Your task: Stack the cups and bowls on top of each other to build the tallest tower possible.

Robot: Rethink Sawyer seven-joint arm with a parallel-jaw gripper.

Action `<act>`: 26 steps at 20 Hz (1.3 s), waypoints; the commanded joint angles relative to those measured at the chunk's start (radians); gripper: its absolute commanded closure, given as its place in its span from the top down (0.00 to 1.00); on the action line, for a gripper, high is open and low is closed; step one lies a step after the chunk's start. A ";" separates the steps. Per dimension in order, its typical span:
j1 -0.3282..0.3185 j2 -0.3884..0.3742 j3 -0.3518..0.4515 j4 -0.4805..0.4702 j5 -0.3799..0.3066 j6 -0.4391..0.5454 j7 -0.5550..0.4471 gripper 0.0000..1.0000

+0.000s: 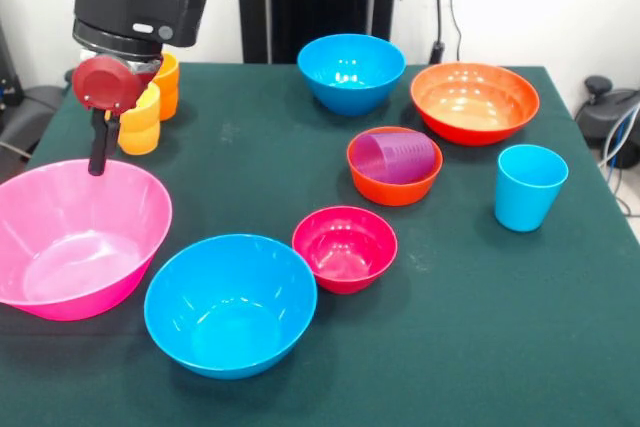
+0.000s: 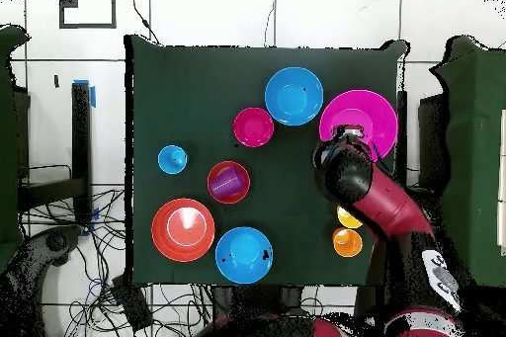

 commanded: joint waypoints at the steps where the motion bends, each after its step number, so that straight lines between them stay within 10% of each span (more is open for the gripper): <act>1: -0.100 0.009 0.118 -0.158 -0.185 0.608 -0.337 1.00; 6: -0.124 0.003 0.166 -0.141 -0.218 0.606 -0.304 1.00; 20: -0.149 0.011 0.438 0.170 -0.101 0.067 0.100 1.00; 26: -0.350 0.193 0.713 0.193 -0.225 -0.263 0.162 1.00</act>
